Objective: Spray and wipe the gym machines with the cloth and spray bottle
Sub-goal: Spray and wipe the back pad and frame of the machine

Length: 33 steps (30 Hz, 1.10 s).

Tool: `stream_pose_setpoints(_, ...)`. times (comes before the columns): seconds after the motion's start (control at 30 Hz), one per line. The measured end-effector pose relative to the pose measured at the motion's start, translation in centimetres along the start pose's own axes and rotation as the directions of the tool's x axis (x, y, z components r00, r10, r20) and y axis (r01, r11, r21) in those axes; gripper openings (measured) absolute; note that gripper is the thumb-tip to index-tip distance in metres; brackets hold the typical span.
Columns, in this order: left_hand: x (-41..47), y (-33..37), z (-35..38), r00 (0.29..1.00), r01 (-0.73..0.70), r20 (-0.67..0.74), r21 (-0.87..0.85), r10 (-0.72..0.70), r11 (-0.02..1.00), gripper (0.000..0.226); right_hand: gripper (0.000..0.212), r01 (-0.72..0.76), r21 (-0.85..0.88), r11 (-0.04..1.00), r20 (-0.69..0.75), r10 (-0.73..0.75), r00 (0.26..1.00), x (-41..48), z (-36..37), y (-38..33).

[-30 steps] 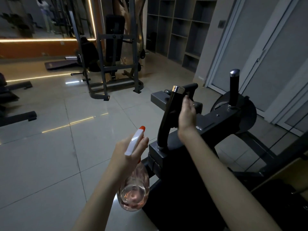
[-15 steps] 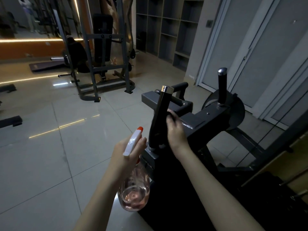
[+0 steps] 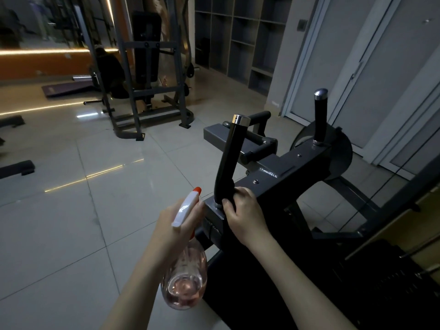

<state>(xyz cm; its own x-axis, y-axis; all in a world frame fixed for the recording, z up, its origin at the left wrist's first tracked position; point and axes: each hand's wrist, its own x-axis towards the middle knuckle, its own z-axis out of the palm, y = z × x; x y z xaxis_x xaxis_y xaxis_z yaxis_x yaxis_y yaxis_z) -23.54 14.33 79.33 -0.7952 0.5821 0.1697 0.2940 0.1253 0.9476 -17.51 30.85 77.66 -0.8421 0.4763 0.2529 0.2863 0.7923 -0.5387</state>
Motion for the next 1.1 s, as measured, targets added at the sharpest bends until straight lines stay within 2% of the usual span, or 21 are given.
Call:
stream_pose_setpoints(0.07,-0.3,-0.2,0.0,1.000,-0.002,-0.005,0.030,0.002,1.000,0.068,0.043,0.044,-0.079,0.996,-0.030,-0.046,0.998,-0.4,0.2,0.4)
stream_pose_setpoints(0.13,-0.7,-0.4,-0.2,1.000,0.008,-0.005,0.040,-0.008,0.999,0.067,0.034,0.122,-0.162,0.979,-0.096,-0.139,0.986,-1.7,0.3,0.8)
stream_pose_setpoints(0.2,-0.9,-0.4,-0.4,1.000,0.023,-0.010,0.035,-0.023,0.999,0.064,0.029,0.192,-0.220,0.956,-0.102,-0.219,0.970,-2.9,0.7,1.2)
stream_pose_setpoints(0.27,-1.0,-0.3,-0.5,1.000,0.026,-0.004,0.034,-0.026,0.999,0.063,0.030,0.192,-0.137,0.972,-0.101,-0.207,0.973,-2.5,0.7,1.7)
stream_pose_setpoints(0.33,-1.0,-0.1,-0.4,1.000,0.028,0.005,0.035,-0.028,0.999,0.067,0.029,0.069,0.053,0.996,-0.118,-0.063,0.991,-0.9,0.0,1.4)
stream_pose_setpoints(0.4,-1.2,-0.1,-0.2,0.999,0.023,0.022,0.045,-0.024,0.999,0.067,0.023,-0.008,0.133,0.991,-0.108,0.023,0.994,0.3,-0.3,0.8)
stream_pose_setpoints(0.53,-1.8,-0.5,0.7,0.996,-0.001,0.090,0.100,-0.009,0.995,0.059,0.032,0.128,0.038,0.991,-0.191,-0.119,0.974,-2.4,0.9,1.1)
stream_pose_setpoints(0.63,-2.3,-1.1,1.1,0.992,0.003,0.126,0.089,-0.014,0.996,0.064,0.027,0.188,-0.008,0.982,-0.212,-0.185,0.960,-3.5,0.7,2.3)
stream_pose_setpoints(0.7,-2.7,-1.3,1.0,0.989,0.002,0.150,0.077,-0.013,0.997,0.064,0.025,0.124,0.029,0.992,-0.251,-0.113,0.961,-2.6,-0.1,2.4)
stream_pose_setpoints(0.77,-3.0,-1.2,0.8,0.985,0.005,0.173,0.076,-0.019,0.997,0.060,0.023,-0.005,0.206,0.979,-0.339,0.076,0.938,-1.1,-0.9,2.1)
stream_pose_setpoints(0.8,-3.1,-1.2,0.7,0.983,0.002,0.184,0.076,-0.016,0.997,0.058,0.026,-0.054,0.308,0.950,-0.343,0.164,0.925,-0.3,-1.2,1.6)
stream_pose_setpoints(0.83,-3.1,-1.2,0.6,0.981,-0.008,0.195,0.072,-0.006,0.997,0.057,0.032,-0.090,0.373,0.923,-0.287,0.207,0.935,0.4,-1.1,1.1)
stream_pose_setpoints(0.93,-3.1,-1.3,0.5,0.979,-0.009,0.202,0.076,-0.006,0.997,0.051,0.045,-0.034,0.161,0.986,-0.148,0.058,0.987,0.6,0.3,0.4)
stream_pose_setpoints(1.0,-3.0,-1.4,0.4,0.978,-0.006,0.207,0.062,-0.007,0.998,0.049,0.039,-0.054,0.136,0.989,-0.113,0.070,0.991,0.3,0.2,0.6)
stream_pose_setpoints(1.1,-2.8,-2.0,0.3,0.971,-0.025,0.237,0.037,0.016,0.999,0.058,0.025,-0.052,0.099,0.994,-0.139,0.065,0.988,-0.3,0.0,1.6)
